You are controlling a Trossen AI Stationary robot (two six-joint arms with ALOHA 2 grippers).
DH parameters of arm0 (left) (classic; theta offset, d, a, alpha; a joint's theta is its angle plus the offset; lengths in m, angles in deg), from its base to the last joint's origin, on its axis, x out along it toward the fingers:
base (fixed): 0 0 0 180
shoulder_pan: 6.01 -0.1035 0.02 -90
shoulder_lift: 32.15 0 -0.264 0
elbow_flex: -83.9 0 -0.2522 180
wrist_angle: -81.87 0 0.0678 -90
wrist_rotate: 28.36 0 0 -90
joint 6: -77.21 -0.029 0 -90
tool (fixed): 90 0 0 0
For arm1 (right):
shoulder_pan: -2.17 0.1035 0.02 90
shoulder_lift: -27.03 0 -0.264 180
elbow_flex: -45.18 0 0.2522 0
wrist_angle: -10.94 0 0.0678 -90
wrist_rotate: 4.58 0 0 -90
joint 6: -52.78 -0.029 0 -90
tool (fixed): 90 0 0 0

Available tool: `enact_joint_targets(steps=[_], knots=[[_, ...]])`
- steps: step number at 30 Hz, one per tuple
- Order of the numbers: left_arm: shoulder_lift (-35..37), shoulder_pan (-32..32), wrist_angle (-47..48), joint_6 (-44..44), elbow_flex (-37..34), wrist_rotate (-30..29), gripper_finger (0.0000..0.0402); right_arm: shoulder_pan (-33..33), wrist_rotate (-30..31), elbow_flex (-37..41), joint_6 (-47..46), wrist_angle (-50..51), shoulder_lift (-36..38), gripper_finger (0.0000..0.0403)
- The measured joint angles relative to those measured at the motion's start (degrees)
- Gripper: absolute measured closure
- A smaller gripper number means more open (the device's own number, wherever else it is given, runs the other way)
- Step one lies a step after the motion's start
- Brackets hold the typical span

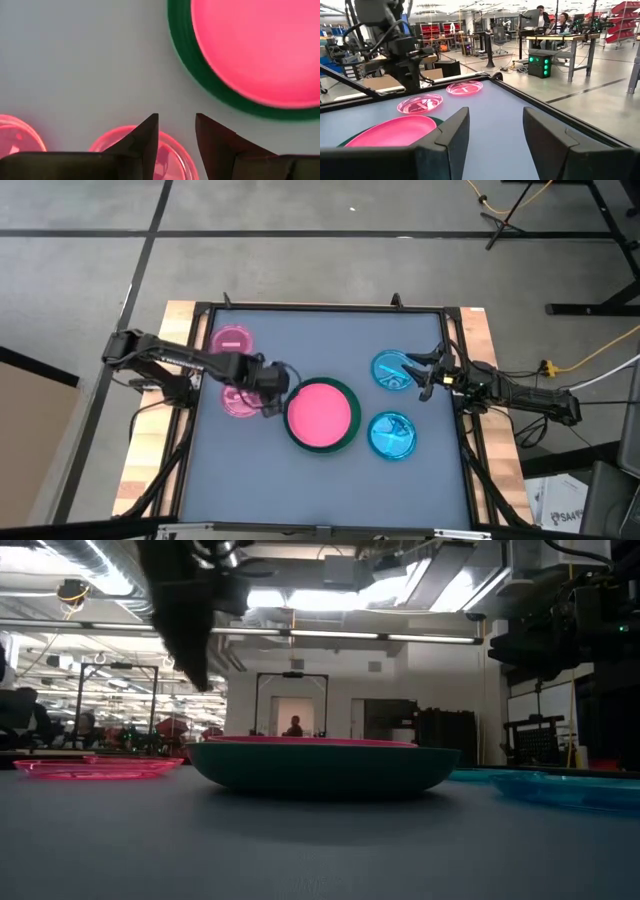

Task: Stack plastic plates
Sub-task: Stack the bottom transparent pink plate on top of the pink plate

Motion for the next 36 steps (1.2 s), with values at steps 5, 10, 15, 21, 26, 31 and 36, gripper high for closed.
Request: enact_joint_targets(steps=[5, 10, 15, 21, 26, 31, 36], knots=[[0.4, 5.7, 1.6, 5.1, -3.8, -0.9, 0.0279, 0.0, 0.2, 0.0, 0.2, -0.1, 0.0, 0.0226], [0.4, 10.1, 3.0, 10.1, -7.3, -0.2, 0.0279, 0.0, 0.5, 0.0, 0.2, -0.1, 0.0, 0.0226], [0.4, 14.6, 3.2, 12.2, -8.8, 1.3, 0.0279, 0.0, 0.6, 0.0, 0.3, -0.2, 0.0, 0.0226], [0.3, 18.1, 1.9, 13.4, -8.8, 1.3, 0.0279, 0.0, 1.0, 0.0, 1.5, -0.3, 0.0, 0.0226], [0.1, 18.0, -1.3, 13.4, -8.8, 0.0, 0.0279, 0.0, 1.0, 0.0, 1.5, -0.3, 0.0, 0.0226], [0.1, 19.0, -0.2, 14.9, -8.8, 0.6, 0.0279, 0.0, 1.0, 0.0, 1.5, -0.2, 0.0, 0.0226], [0.1, 21.8, 0.4, 14.9, -8.8, -0.2, 0.0279, 0.0, 1.0, 0.0, 1.6, -0.2, 0.0, 0.0226]])
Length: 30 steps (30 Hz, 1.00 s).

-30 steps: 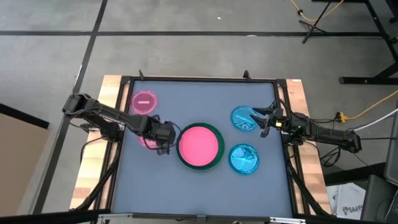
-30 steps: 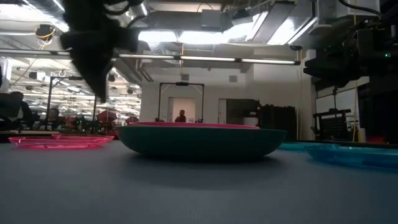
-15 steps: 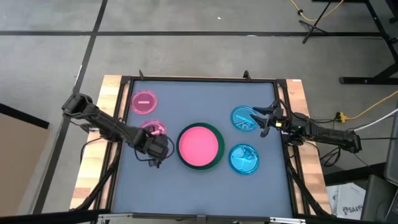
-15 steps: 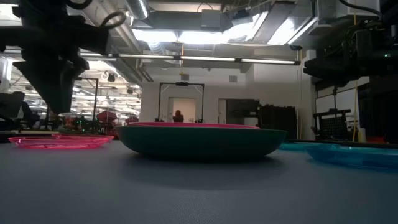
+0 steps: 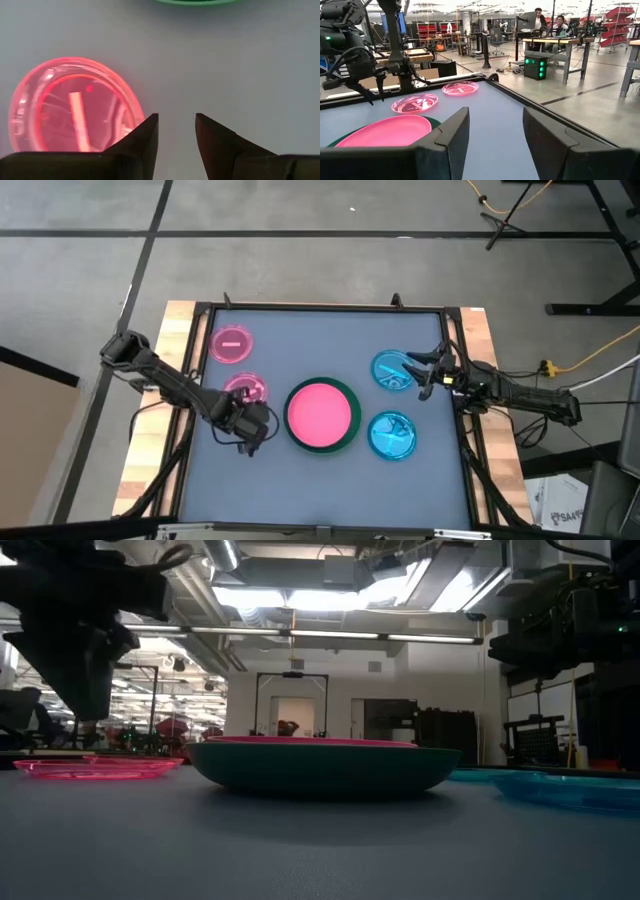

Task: Stack plastic plates
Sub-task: Stack the bottom transparent pink plate on top of the pink plate

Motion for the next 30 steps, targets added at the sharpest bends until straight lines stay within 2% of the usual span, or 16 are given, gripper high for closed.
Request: enact_joint_targets(steps=[4, 10, 18, 30], knots=[[0.0, 1.1, 0.2, 1.4, -1.2, -2.6, 0.0279, 0.0, 0.0, 0.0, 0.0, 0.0, 0.0, 0.0226], [0.0, 1.2, -2.3, 6.0, -6.7, 0.0, 0.0279, 0.0, 0.0, 0.0, 0.0, 0.2, 0.0, 0.0226], [0.0, 1.2, -5.1, 7.5, -11.7, -0.4, 0.0279, 0.0, 0.0, 0.0, 0.0, 0.2, 0.0, 0.0226], [0.0, 1.0, -5.1, 5.4, -13.5, -6.6, 0.0279, 0.0, -0.2, 0.0, 0.0, 0.2, 0.0, 0.0226]])
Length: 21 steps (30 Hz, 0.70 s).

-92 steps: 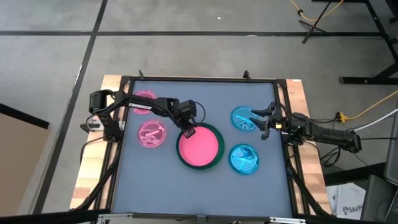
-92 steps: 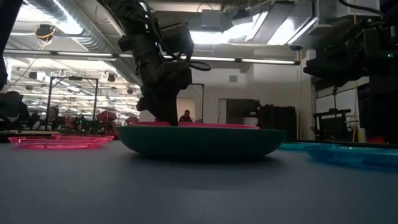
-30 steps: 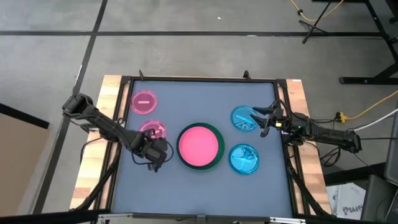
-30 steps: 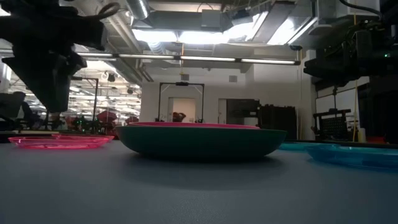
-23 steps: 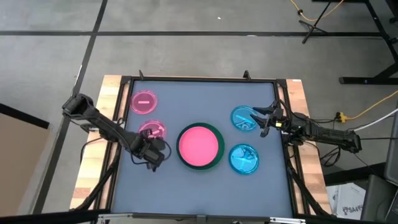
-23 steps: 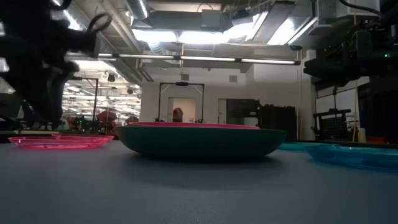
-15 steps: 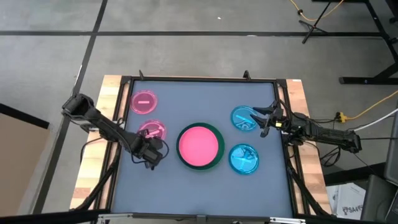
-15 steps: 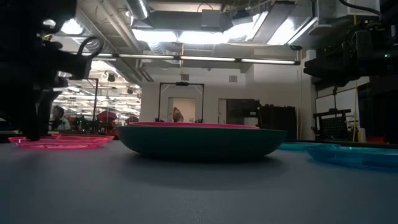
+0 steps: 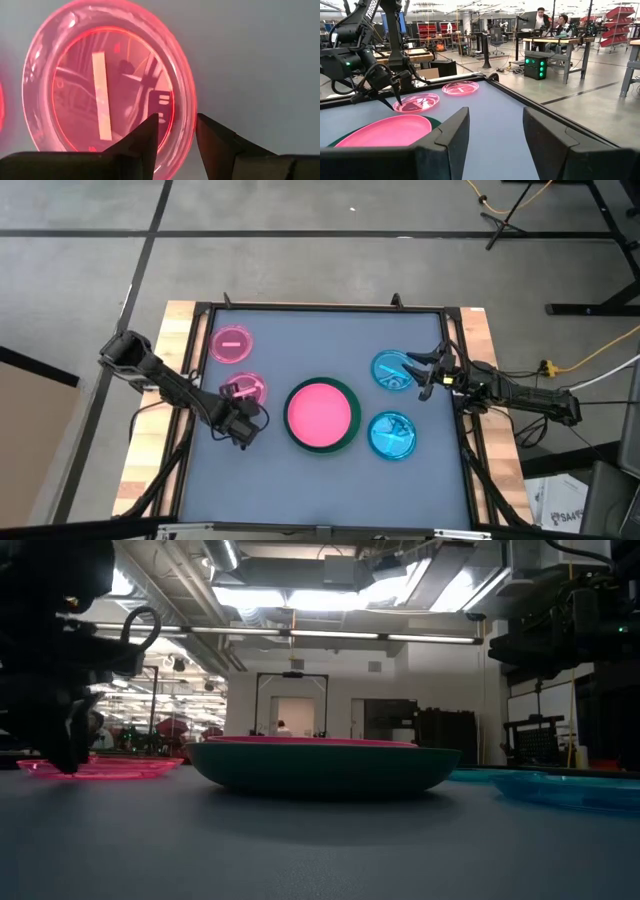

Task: Stack plastic plates
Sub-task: Stack the bottom transparent pink plate on top of the pink plate

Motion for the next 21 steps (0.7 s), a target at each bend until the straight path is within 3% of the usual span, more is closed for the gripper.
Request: enact_joint_targets(steps=[10, 21], knots=[[0.2, 0.0, -4.2, 0.2, -3.9, 0.7, 0.0285, 0.0, -0.3, 0.0, 0.0, 0.0, 0.0, 0.0226], [0.1, 0.0, -4.5, -2.9, -3.8, 0.7, 0.0380, 0.0, -0.3, 0.0, 0.0, 0.0, 0.0, 0.0226]])
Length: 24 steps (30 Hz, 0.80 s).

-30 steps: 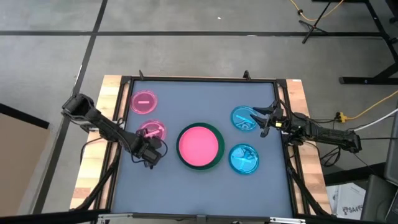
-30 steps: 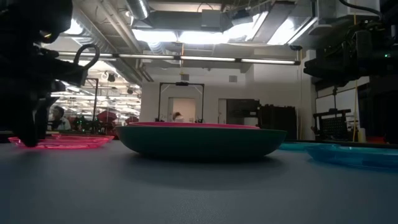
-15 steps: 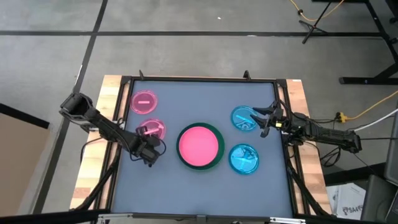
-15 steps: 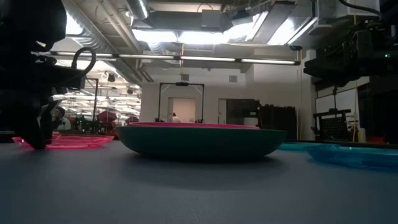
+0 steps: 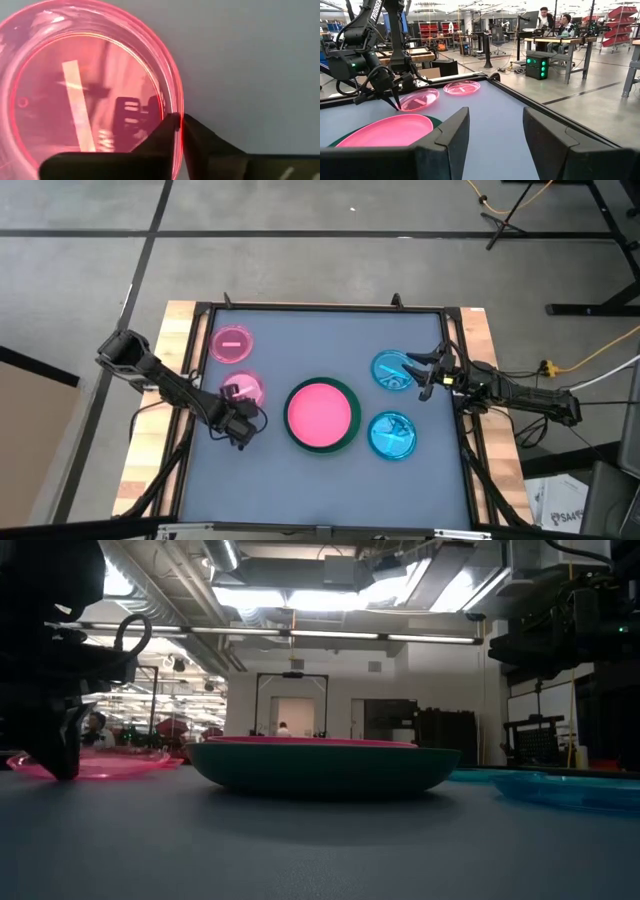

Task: Stack plastic plates
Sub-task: Stack the bottom transparent pink plate on top of the pink plate

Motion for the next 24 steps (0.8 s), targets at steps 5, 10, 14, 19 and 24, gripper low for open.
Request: enact_joint_targets(steps=[5, 10, 14, 19, 24], knots=[[-0.1, 0.0, -0.2, 0.0, 0.0, -0.8, 0.0398, 0.0, 0.4, 0.0, 0.0, 0.0, 0.0, 0.0226], [-0.2, 0.0, 0.2, -0.1, 0.9, -1.6, 0.0399, 0.0, 1.0, 0.0, 0.0, 0.0, 0.0, 0.0226], [-0.3, -0.2, 0.9, -1.6, 3.9, -3.6, 0.0400, 0.0, 1.0, 0.0, 0.0, 0.0, 0.0, 0.0226], [-0.3, -1.8, 0.9, -4.4, 9.2, -4.8, 0.0401, 0.0, 1.0, 0.0, 0.0, 0.0, 0.0, 0.0226], [-0.3, -4.2, 0.8, -9.8, 15.4, -5.2, 0.0401, 0.0, 1.0, 0.0, 0.0, 0.0, 0.0, 0.0226]])
